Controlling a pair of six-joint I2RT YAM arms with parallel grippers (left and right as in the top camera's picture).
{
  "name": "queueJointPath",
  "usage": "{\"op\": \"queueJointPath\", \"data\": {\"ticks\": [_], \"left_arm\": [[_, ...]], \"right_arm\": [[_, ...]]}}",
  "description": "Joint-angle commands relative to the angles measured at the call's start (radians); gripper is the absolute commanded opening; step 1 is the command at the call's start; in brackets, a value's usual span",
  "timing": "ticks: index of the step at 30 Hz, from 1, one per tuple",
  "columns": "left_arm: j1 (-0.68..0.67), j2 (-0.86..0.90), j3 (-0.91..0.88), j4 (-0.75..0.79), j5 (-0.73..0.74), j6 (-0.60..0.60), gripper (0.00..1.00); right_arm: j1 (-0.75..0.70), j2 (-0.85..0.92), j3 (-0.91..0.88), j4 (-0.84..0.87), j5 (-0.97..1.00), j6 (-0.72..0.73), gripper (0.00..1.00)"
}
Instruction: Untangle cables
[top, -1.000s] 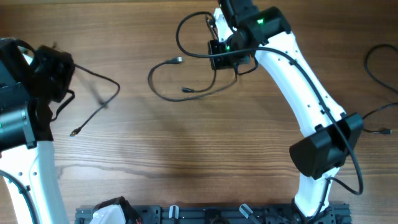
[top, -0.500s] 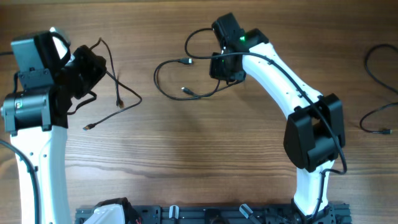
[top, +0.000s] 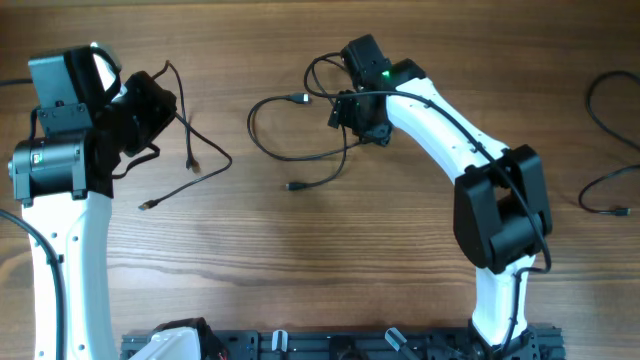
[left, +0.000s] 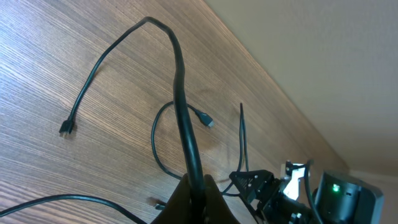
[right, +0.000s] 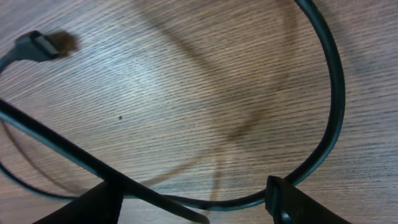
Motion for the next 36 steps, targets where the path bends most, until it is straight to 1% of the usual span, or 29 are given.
{"op": "queueJointPath", "data": {"ticks": [1, 3, 6, 11, 15, 18, 21, 23, 24, 27, 28, 32, 36], "left_arm": [[-0.005, 0.005, 0.005, -0.004, 0.011, 0.027, 0.04], [-0.005, 0.005, 0.005, -0.003, 0.011, 0.027, 0.04], [-0.005, 0.005, 0.005, -0.004, 0.008, 0.027, 0.04], [-0.005, 0.005, 0.005, -0.004, 0.008, 0.027, 0.04], [-0.005, 0.005, 0.005, -0.004, 0.008, 0.027, 0.04], [-0.005, 0.005, 0.005, -0.004, 0.008, 0.027, 0.04], [-0.005, 0.005, 0.005, -0.005, 0.008, 0.027, 0.04], [-0.005, 0.005, 0.005, -0.008, 0.008, 0.027, 0.04], [-0.005, 0.005, 0.005, -0.008, 0.008, 0.027, 0.04], [-0.005, 0.005, 0.005, -0.008, 0.008, 0.027, 0.04], [-0.005, 0.005, 0.005, -0.008, 0.008, 0.027, 0.04], [-0.005, 0.005, 0.005, -0.009, 0.008, 0.027, 0.04], [-0.005, 0.005, 0.005, -0.012, 0.008, 0.027, 0.04]], "right_arm": [[-0.006, 0.041, -0.010, 0.013, 0.010, 0.002, 0.75], [-0.007, 0.025, -0.003, 0.022, 0.026, -0.040, 0.79], [-0.007, -0.047, 0.002, 0.013, 0.100, -0.050, 0.84], [-0.003, -0.228, 0.001, -0.012, 0.123, -0.100, 0.88], [0.011, -0.239, -0.011, -0.069, 0.123, -0.097, 0.88], [0.021, -0.219, -0.073, -0.056, 0.135, -0.057, 0.88], [0.021, -0.196, -0.178, 0.012, 0.137, -0.007, 0.88], [0.022, -0.190, -0.249, 0.100, 0.122, 0.000, 0.88], [0.022, -0.190, -0.284, 0.157, 0.092, -0.026, 0.88], [0.022, -0.190, -0.369, 0.355, -0.063, -0.188, 0.84], [0.025, -0.190, -0.388, 0.396, -0.085, -0.211, 0.83], [0.048, -0.182, -0.443, 0.503, -0.089, -0.232, 0.82], [0.092, -0.139, -0.445, 0.561, -0.061, -0.258, 0.80]]}}
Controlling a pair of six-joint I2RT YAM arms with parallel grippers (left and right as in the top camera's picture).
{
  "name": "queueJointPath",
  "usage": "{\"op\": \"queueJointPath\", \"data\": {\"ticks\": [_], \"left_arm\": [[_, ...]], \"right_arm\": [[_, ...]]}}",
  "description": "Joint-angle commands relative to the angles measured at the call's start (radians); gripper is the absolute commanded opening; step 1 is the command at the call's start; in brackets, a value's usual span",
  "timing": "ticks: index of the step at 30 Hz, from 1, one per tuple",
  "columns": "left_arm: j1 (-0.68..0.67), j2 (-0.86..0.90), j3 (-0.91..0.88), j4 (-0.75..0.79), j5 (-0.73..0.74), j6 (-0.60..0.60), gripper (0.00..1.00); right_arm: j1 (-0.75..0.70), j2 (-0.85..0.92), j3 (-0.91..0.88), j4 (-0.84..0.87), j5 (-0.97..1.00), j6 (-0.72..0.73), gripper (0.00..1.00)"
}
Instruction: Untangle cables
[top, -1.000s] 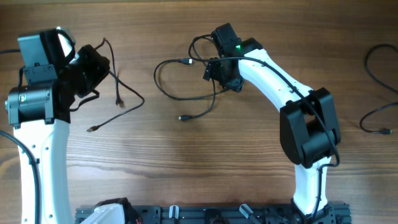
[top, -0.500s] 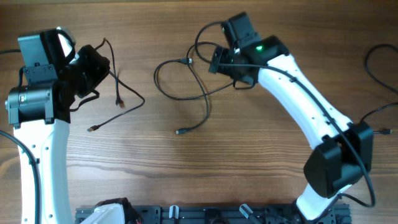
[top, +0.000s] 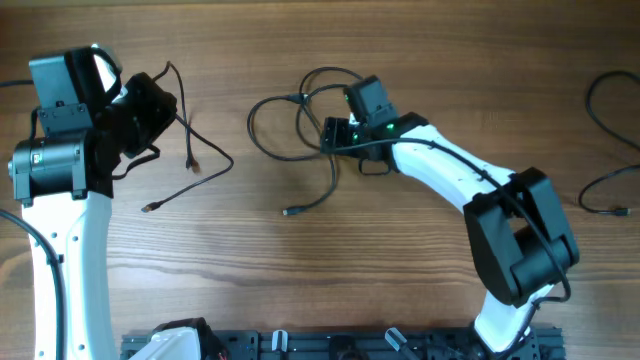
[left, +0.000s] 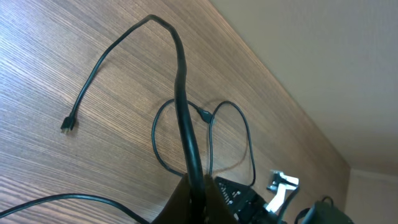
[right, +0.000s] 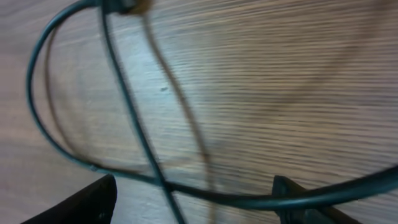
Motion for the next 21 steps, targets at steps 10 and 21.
{"op": "queueJointPath", "data": {"ticks": [10, 21], "left_arm": [[-0.005, 0.005, 0.005, -0.005, 0.008, 0.026, 0.04], [-0.005, 0.005, 0.004, -0.008, 0.008, 0.026, 0.04]], "right_arm": [[0.051, 0.144, -0.009, 0.127, -0.026, 0.014, 0.70], [0.060, 0.214, -0.009, 0.334, -0.037, 0.196, 0.18]]}}
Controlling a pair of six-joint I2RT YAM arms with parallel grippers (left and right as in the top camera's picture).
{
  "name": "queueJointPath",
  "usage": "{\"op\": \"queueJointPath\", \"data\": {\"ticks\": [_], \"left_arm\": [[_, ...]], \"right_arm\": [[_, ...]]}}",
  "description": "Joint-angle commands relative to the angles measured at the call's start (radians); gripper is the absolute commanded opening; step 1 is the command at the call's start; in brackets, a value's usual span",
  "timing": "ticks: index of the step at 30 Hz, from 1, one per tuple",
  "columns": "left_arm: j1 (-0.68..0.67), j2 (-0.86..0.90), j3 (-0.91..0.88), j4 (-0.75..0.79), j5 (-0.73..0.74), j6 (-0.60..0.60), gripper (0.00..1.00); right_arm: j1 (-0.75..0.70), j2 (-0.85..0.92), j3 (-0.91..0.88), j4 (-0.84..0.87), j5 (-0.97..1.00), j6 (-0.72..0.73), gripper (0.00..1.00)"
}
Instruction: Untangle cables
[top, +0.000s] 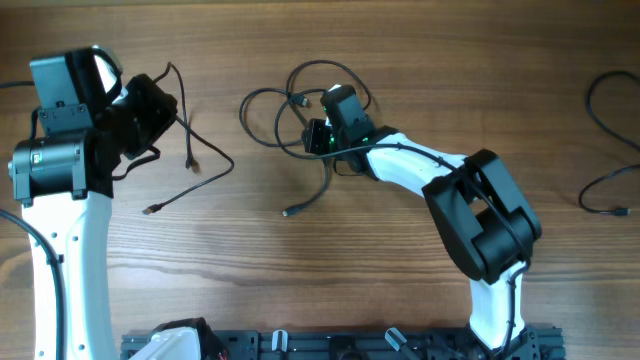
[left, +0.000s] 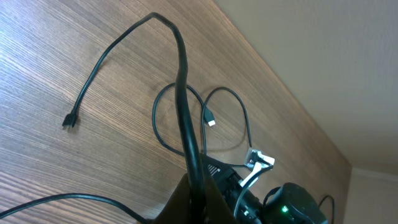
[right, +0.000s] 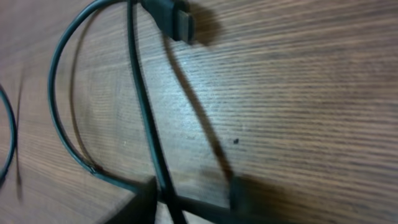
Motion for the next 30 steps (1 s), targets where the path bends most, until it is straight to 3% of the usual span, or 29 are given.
{"op": "queueJointPath", "data": {"ticks": [1, 5, 10, 16, 25, 30], "left_arm": [[-0.005, 0.005, 0.004, 0.001, 0.009, 0.026, 0.04], [-0.005, 0.006, 0.004, -0.001, 0.008, 0.026, 0.04], [-0.005, 0.006, 0.004, -0.001, 0.008, 0.026, 0.04], [-0.005, 0.006, 0.004, -0.001, 0.008, 0.026, 0.04], [-0.005, 0.006, 0.004, -0.001, 0.008, 0.026, 0.04], [-0.005, 0.006, 0.004, -0.001, 0.008, 0.026, 0.04]], "right_arm": [[0.005, 0.045, -0.007, 0.002, -0.013, 0.073, 0.12], [-0.005, 0.029, -0.006, 0.003, -0.031, 0.045, 0.06], [-0.048, -0.047, -0.006, -0.006, -0.190, -0.106, 0.06], [-0.155, -0.247, -0.006, -0.078, -0.366, -0.178, 0.05], [-0.417, -0.645, -0.006, -0.214, -0.408, -0.195, 0.04], [-0.660, -0.789, 0.000, -0.238, -0.411, -0.190, 0.04]]}}
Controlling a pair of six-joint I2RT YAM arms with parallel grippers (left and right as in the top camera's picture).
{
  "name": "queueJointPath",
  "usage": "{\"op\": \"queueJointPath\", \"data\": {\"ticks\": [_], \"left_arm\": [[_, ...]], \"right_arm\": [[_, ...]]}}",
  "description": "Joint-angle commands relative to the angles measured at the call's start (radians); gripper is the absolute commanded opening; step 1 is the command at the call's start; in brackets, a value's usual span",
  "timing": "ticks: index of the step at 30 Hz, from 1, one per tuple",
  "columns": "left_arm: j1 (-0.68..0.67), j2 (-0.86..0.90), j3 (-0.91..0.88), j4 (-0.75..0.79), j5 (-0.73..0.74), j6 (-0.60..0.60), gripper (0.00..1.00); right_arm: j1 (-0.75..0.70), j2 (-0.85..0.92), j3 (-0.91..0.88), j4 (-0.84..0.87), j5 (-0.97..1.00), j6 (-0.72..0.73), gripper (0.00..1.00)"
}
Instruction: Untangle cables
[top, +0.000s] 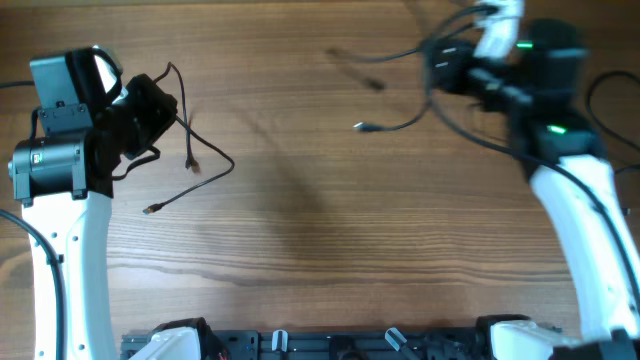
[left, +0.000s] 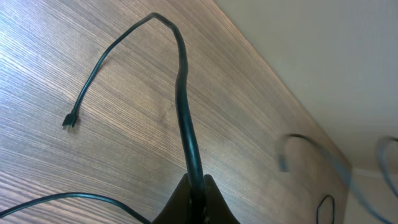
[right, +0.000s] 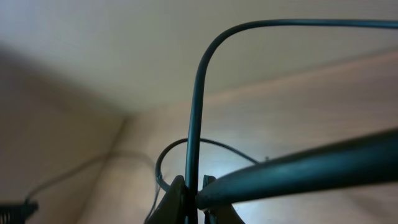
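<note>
At the table's far left, a thin black cable (top: 196, 146) trails from my left gripper (top: 158, 100), which is shut on it; in the left wrist view the cable (left: 180, 93) rises from the closed fingers (left: 198, 193) and arcs to a plug lying on the wood. At the top right, my right gripper (top: 452, 62) is raised and shut on a second black cable (top: 395, 122), blurred with motion, its plug hanging free above the table. The right wrist view shows that cable (right: 194, 118) pinched between the fingers (right: 177, 193), with another strand crossing in front.
The wooden table (top: 320, 230) carries more black cables at its right edge (top: 610, 190). The arm bases and a black rail (top: 330, 345) run along the front edge.
My right gripper was low on the cable loops at the table's top middle. Now it is lifted far to the top right, shut on that cable, which has left the middle. My left arm has not moved.
My left gripper stayed shut on its cable at the far left throughout. My right gripper stood open over the loops at the top middle, then further left among them, then low on them; now it holds that cable, raised at the top right.
</note>
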Motion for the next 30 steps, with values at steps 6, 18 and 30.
{"op": "queueJointPath", "data": {"ticks": [6, 18, 30], "left_arm": [[-0.005, 0.006, 0.003, 0.000, 0.008, 0.024, 0.04], [-0.005, 0.006, 0.003, 0.000, 0.008, 0.024, 0.04], [-0.006, 0.006, 0.003, 0.000, 0.009, 0.023, 0.04]], "right_arm": [[-0.399, -0.106, 0.032, -0.027, -0.062, 0.009, 0.04], [-0.800, 0.006, 0.032, -0.010, -0.042, -0.022, 0.04], [-0.835, 0.221, 0.032, -0.040, 0.032, -0.016, 0.63]]}}
